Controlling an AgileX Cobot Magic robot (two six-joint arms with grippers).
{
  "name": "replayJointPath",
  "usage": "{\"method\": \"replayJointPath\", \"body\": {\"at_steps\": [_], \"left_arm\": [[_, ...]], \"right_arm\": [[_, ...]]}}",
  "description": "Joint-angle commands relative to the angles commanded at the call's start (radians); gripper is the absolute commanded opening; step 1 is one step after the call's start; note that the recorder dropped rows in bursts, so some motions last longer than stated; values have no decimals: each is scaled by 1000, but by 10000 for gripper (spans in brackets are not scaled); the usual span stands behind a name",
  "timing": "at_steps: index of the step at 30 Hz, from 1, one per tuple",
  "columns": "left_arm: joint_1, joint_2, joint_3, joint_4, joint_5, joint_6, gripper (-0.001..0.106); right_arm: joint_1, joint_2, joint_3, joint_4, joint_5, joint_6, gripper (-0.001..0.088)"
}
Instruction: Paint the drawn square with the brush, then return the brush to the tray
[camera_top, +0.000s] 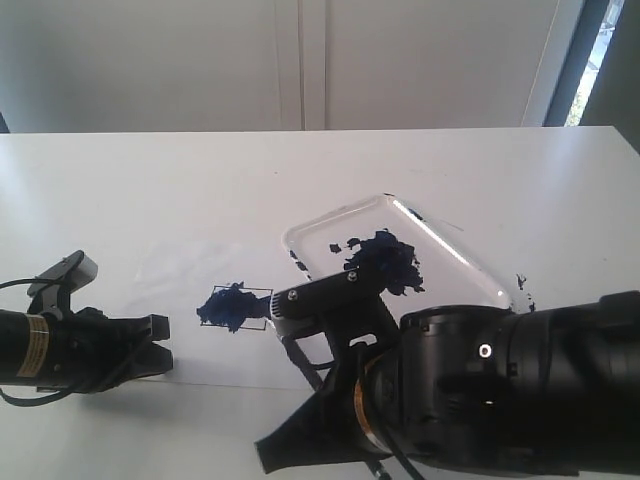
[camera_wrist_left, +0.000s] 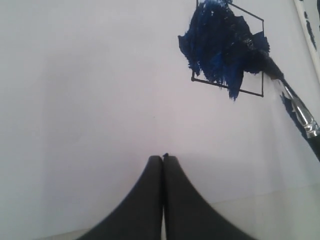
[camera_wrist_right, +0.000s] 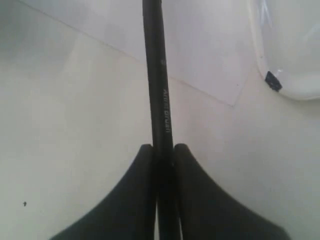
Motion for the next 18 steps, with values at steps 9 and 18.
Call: {"method": "replayJointPath", "body": {"at_steps": [9, 18], "left_arm": [[0, 0, 0, 0, 2, 0, 0], [0, 0, 0, 5, 1, -4, 0]], "right_arm": [[74, 0, 0, 76, -60, -38, 0], [86, 0, 0, -20, 88, 49, 0]]}}
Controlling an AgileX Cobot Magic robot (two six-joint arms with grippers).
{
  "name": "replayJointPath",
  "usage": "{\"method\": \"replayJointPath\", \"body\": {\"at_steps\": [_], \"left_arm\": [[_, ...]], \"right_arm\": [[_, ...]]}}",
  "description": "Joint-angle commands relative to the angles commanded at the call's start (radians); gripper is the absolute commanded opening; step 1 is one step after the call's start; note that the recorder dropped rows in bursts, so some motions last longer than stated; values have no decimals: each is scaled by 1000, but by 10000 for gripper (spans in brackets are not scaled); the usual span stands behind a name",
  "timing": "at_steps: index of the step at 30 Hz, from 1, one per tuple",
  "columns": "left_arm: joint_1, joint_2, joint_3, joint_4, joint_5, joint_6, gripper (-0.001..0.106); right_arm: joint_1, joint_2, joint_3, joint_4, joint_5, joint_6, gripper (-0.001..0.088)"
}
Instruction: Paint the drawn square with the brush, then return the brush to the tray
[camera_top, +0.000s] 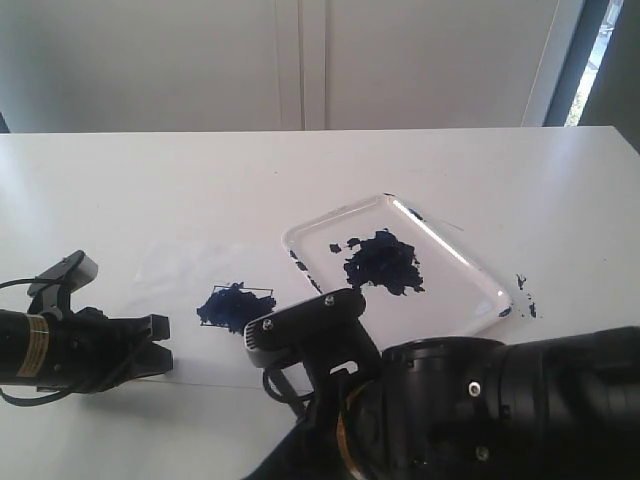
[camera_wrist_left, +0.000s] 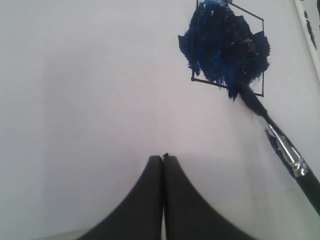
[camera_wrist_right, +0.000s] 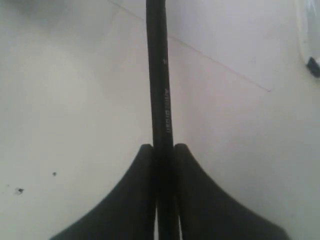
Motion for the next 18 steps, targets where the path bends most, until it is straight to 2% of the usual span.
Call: {"method": "replayJointPath", "body": {"at_steps": [3, 8, 12, 18], "left_arm": [[0, 0, 0, 0, 0, 0, 0], [0, 0, 0, 0, -2, 0, 0], [0, 0, 0, 8, -5, 0, 0], [0, 0, 0, 8, -19, 0, 0]], "right_arm": [[0, 0, 0, -74, 30, 65, 0], [0, 0, 0, -78, -62, 74, 0], [0, 8, -12, -135, -100, 130, 0], [-39, 53, -68, -152, -145, 146, 0]]}}
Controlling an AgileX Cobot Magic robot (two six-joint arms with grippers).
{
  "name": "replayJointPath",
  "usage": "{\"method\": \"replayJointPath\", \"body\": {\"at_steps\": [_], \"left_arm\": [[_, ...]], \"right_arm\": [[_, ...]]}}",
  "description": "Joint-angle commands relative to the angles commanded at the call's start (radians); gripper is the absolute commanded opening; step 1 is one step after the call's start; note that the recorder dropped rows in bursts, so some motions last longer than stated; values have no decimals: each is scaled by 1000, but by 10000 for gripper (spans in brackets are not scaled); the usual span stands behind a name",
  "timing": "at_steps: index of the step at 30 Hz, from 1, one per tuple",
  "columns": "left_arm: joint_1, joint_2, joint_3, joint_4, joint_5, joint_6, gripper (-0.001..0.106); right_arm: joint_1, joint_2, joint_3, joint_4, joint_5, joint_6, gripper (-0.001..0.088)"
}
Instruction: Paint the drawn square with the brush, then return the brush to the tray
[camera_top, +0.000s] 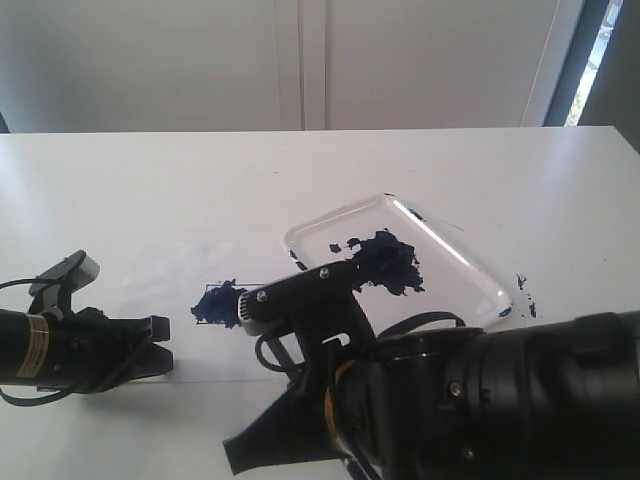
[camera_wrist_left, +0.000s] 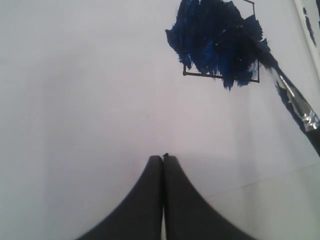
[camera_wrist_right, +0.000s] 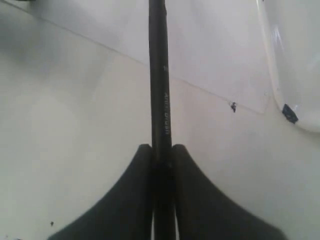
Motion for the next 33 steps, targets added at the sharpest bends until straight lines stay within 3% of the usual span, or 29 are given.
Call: {"method": "replayJointPath", "body": {"at_steps": [7, 18, 20, 23, 25, 30, 33], "left_arm": [[0, 0, 0, 0, -9, 0, 0], [0, 0, 0, 6, -8, -1, 0], [0, 0, 0, 6, -8, -1, 0], [0, 0, 0, 6, -8, -1, 0], [0, 0, 0, 6, -8, -1, 0], [0, 0, 0, 6, -8, -1, 0], [0, 0, 0, 6, -8, -1, 0]], "right_arm": [[0, 59, -59, -8, 7, -2, 0], [-21, 91, -59, -15, 125, -4, 0], [-21, 91, -59, -7, 111, -6, 0], [-21, 91, -59, 69, -44, -57, 0], [-21, 91, -59, 80, -77, -57, 0], [-21, 91, -59, 67, 94, -78, 0], [-21, 91, -59, 59, 116, -78, 0]]}}
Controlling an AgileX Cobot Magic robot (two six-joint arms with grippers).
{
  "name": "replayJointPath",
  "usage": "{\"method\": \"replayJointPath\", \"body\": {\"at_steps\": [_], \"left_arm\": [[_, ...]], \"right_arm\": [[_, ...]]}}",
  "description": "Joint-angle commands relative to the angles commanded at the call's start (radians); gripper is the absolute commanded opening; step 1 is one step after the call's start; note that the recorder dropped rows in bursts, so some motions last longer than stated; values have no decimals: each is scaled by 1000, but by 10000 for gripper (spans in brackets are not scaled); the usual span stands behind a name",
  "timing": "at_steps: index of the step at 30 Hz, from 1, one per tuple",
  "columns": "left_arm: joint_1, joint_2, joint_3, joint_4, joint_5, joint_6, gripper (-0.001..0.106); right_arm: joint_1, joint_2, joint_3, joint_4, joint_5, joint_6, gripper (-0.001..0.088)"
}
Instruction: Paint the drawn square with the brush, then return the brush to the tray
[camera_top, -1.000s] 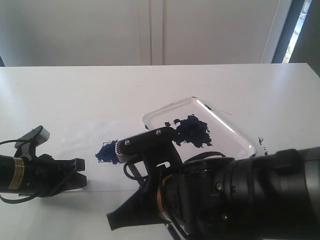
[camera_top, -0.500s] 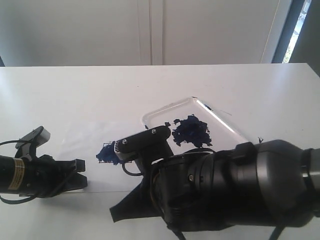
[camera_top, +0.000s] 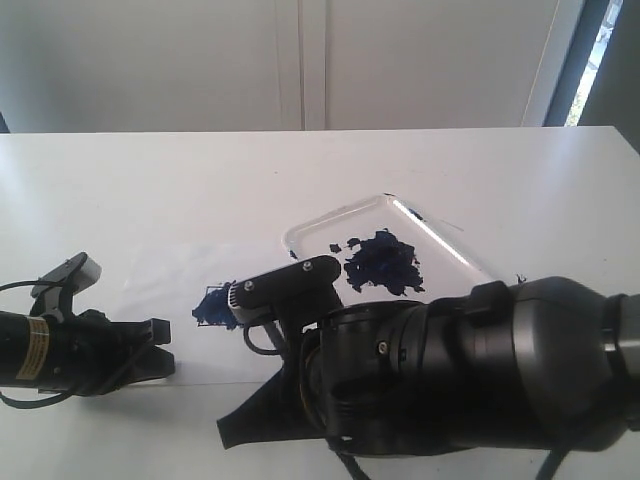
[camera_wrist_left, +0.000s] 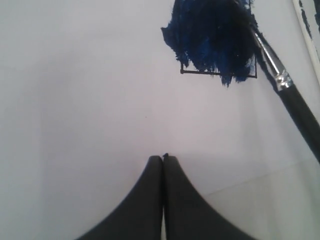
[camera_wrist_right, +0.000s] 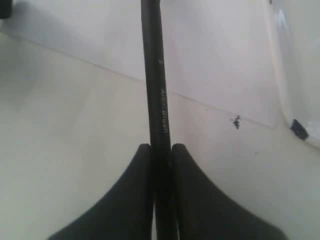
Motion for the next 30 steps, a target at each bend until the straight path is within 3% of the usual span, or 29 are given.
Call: {"method": "replayJointPath", "body": {"at_steps": [5, 13, 19, 30], "left_arm": [[0, 0, 0, 0, 0, 0, 0], [0, 0, 0, 0, 0, 0, 0], [0, 0, 0, 0, 0, 0, 0], [0, 0, 0, 0, 0, -2, 0]], "right_arm": [[2, -4, 0, 7, -26, -3, 0], [2, -15, 0, 164, -80, -154, 0], [2, -30, 0, 149, 4, -154, 0], [2, -93, 2, 137, 34, -156, 0]]}}
